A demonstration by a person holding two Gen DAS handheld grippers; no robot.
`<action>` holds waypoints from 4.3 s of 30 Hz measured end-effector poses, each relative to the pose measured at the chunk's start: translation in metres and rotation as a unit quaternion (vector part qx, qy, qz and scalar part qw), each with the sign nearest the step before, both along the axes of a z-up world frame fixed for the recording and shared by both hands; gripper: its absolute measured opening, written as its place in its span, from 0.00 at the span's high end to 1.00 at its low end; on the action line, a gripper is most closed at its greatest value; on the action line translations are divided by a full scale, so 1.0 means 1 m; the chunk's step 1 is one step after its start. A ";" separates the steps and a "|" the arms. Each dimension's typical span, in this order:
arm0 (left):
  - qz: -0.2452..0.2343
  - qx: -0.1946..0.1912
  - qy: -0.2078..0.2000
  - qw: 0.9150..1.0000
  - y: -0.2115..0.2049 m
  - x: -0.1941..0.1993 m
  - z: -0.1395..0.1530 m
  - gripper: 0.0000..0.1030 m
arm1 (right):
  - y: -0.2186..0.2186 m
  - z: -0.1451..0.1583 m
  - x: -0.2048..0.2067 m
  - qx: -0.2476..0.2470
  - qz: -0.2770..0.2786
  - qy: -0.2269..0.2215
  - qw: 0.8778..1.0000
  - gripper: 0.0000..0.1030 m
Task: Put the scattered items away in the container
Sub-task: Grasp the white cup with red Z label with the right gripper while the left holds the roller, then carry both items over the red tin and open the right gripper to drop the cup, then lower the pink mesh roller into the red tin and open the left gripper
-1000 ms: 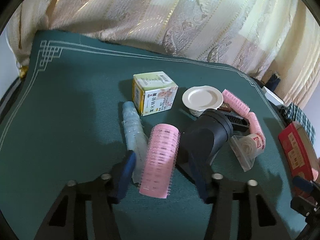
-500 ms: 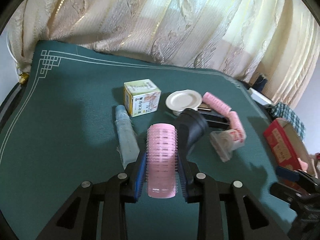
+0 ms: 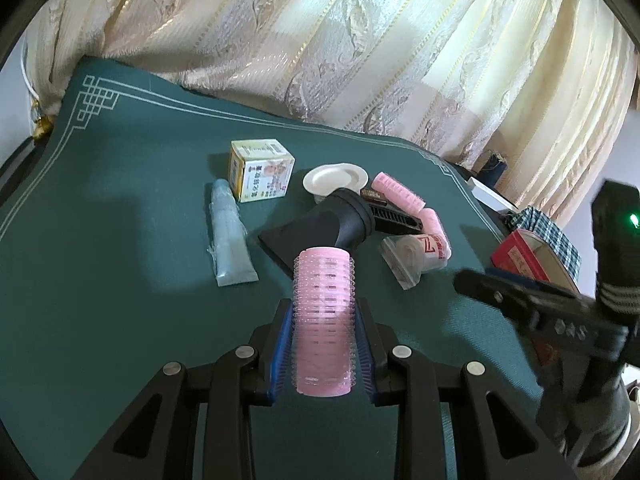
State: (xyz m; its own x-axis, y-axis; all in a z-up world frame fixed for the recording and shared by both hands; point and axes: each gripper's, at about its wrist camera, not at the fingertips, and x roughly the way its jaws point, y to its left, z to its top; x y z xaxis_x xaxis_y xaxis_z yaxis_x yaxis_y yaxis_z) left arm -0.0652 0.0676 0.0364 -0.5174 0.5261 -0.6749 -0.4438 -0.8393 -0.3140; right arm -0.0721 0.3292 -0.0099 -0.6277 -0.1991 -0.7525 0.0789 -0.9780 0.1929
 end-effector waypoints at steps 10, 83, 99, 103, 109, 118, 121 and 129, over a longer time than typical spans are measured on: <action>0.000 0.007 -0.006 1.000 -0.003 0.000 -0.005 0.70 | -0.011 -0.015 -0.041 0.019 -0.008 -0.010 1.000 0.23; -0.140 -0.009 0.043 0.989 0.123 0.128 0.050 0.70 | 0.189 0.048 0.173 -0.040 -0.204 0.085 0.975 0.52; -0.184 -0.017 0.051 0.981 0.165 0.153 0.058 0.70 | 0.222 0.039 0.190 -0.033 -0.227 0.081 0.970 0.52; -0.189 -0.018 0.051 0.981 0.171 0.156 0.059 0.70 | 0.228 0.036 0.189 -0.035 -0.228 0.078 0.970 0.52; -0.192 -0.020 0.052 0.980 0.178 0.159 0.059 0.70 | 0.233 0.034 0.186 -0.039 -0.227 0.072 0.970 0.44; -0.201 -0.024 0.054 0.978 0.192 0.160 0.061 0.70 | 0.239 0.036 0.191 -0.041 -0.239 0.089 0.966 0.20; -0.207 -0.026 0.054 0.977 0.199 0.161 0.062 0.70 | 0.244 0.036 0.192 -0.046 -0.244 0.090 0.964 0.20; -0.223 -0.026 0.057 0.973 0.218 0.161 0.066 0.70 | 0.251 0.037 0.199 -0.049 -0.252 0.099 0.961 0.20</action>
